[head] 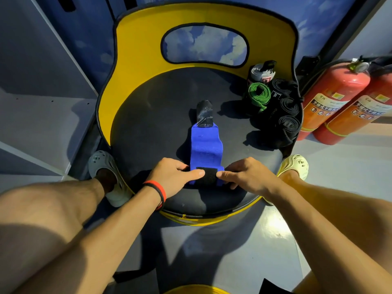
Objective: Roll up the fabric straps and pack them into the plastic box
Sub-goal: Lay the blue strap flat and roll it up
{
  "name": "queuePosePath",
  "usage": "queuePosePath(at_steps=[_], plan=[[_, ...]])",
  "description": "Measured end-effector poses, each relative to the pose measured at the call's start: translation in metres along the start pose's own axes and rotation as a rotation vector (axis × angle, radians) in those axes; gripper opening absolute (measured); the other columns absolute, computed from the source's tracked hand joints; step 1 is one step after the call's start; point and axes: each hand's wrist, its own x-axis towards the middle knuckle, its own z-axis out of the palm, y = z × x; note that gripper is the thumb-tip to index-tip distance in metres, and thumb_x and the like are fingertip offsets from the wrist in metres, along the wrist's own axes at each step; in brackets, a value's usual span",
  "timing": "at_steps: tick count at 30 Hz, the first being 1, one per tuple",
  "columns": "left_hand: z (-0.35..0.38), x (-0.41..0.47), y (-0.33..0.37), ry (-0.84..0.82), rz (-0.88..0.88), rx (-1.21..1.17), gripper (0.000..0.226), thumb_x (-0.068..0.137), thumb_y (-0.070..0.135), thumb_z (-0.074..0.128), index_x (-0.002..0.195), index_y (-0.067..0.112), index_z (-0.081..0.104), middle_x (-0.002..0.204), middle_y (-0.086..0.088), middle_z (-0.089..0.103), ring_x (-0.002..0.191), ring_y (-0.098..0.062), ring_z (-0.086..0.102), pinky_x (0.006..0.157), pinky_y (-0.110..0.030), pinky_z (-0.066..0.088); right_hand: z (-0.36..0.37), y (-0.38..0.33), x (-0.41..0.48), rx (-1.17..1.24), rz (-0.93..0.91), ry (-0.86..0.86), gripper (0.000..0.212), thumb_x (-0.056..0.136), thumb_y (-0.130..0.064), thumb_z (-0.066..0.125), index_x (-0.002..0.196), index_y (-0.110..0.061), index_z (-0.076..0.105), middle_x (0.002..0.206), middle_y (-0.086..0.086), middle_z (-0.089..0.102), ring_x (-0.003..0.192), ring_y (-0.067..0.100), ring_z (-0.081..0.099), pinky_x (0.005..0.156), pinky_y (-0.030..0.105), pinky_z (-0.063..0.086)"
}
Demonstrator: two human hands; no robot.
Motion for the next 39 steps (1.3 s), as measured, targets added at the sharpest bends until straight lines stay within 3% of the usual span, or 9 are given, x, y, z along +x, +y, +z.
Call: queuePosePath(at_steps=[3, 6, 9, 12, 18, 25, 29, 36, 39], plan=[[0.001, 0.01, 0.003, 0.031, -0.078, -0.02, 0.058, 0.079, 0.058, 0.076, 0.049, 0.013, 0.054, 0.049, -0.002, 0.056, 0.056, -0.022, 0.06, 0.062, -0.033, 0.052, 0.011, 0.006, 0.003, -0.202, -0.129, 0.358, 0.03, 0.085, -0.057, 0.073, 0.077, -0.028, 0.067, 0.072, -0.006, 0.061, 0.066, 0.014, 0.056, 0.059, 0.028, 0.043], [0.004, 0.017, 0.006, 0.075, -0.102, -0.048, 0.063, 0.078, 0.061, 0.075, 0.048, 0.014, 0.046, 0.047, -0.004, 0.056, 0.051, -0.017, 0.057, 0.063, -0.031, 0.049, 0.024, 0.002, 0.002, -0.328, -0.425, 0.607, 0.018, 0.083, -0.032, 0.076, 0.094, -0.022, 0.067, 0.088, -0.003, 0.061, 0.079, 0.021, 0.058, 0.074, 0.037, 0.048], [0.005, 0.021, 0.01, 0.104, -0.137, -0.078, 0.064, 0.076, 0.066, 0.073, 0.048, 0.015, 0.048, 0.051, -0.006, 0.061, 0.047, -0.015, 0.058, 0.065, -0.031, 0.054, 0.036, -0.002, -0.001, -0.483, -0.542, 0.534, 0.04, 0.074, -0.021, 0.07, 0.113, -0.021, 0.064, 0.109, -0.003, 0.064, 0.103, 0.022, 0.061, 0.108, 0.045, 0.04], [0.004, 0.025, 0.012, 0.105, -0.169, -0.079, 0.064, 0.076, 0.07, 0.071, 0.052, 0.017, 0.045, 0.058, -0.008, 0.065, 0.057, -0.02, 0.07, 0.064, -0.03, 0.058, 0.043, 0.002, 0.003, -0.577, -0.495, 0.464, 0.061, 0.07, -0.023, 0.079, 0.127, -0.02, 0.056, 0.128, -0.002, 0.058, 0.12, 0.023, 0.056, 0.116, 0.049, 0.031], [-0.007, 0.031, 0.013, -0.036, -0.224, -0.092, 0.062, 0.082, 0.068, 0.065, 0.09, 0.007, 0.071, 0.076, -0.008, 0.076, 0.068, -0.019, 0.076, 0.078, -0.038, 0.063, 0.037, 0.0, 0.01, -0.617, -0.522, 0.476, 0.064, 0.063, -0.019, 0.083, 0.12, -0.022, 0.055, 0.119, -0.005, 0.062, 0.108, 0.023, 0.061, 0.114, 0.047, 0.027], [-0.007, 0.051, 0.007, 0.154, -0.16, -0.328, 0.052, 0.077, 0.05, 0.074, 0.086, 0.0, 0.072, 0.08, -0.014, 0.074, 0.069, -0.02, 0.061, 0.071, -0.034, 0.051, 0.027, 0.001, 0.006, -0.661, -0.555, 0.313, 0.067, 0.059, -0.029, 0.087, 0.114, -0.029, 0.048, 0.107, -0.012, 0.062, 0.097, 0.022, 0.063, 0.115, 0.049, 0.026], [0.003, 0.05, 0.003, 0.113, -0.136, -0.546, 0.037, 0.079, 0.007, 0.081, 0.113, 0.013, 0.066, 0.104, -0.007, 0.073, 0.091, -0.021, 0.072, 0.078, -0.029, 0.057, 0.022, 0.004, 0.005, -0.643, -0.53, 0.195, 0.064, 0.066, -0.035, 0.084, 0.116, -0.034, 0.043, 0.108, -0.015, 0.061, 0.104, 0.02, 0.062, 0.119, 0.045, 0.019], [0.004, 0.052, 0.002, 0.17, 0.05, -0.302, 0.04, 0.084, -0.002, 0.068, 0.112, 0.027, 0.075, 0.093, 0.006, 0.073, 0.082, -0.01, 0.068, 0.074, -0.016, 0.055, 0.015, 0.005, 0.013, -0.447, -0.448, 0.087, 0.059, 0.074, -0.036, 0.08, 0.125, -0.038, 0.049, 0.12, -0.019, 0.06, 0.12, 0.009, 0.055, 0.12, 0.041, 0.011], [0.011, 0.054, -0.002, 0.24, 0.121, -0.19, 0.045, 0.087, -0.003, 0.067, 0.12, 0.026, 0.072, 0.097, 0.011, 0.067, 0.092, -0.008, 0.066, 0.074, -0.008, 0.05, 0.014, 0.002, 0.017, -0.358, -0.407, 0.044, 0.06, 0.076, -0.045, 0.074, 0.131, -0.037, 0.053, 0.125, -0.015, 0.062, 0.117, 0.011, 0.055, 0.119, 0.047, 0.025]])
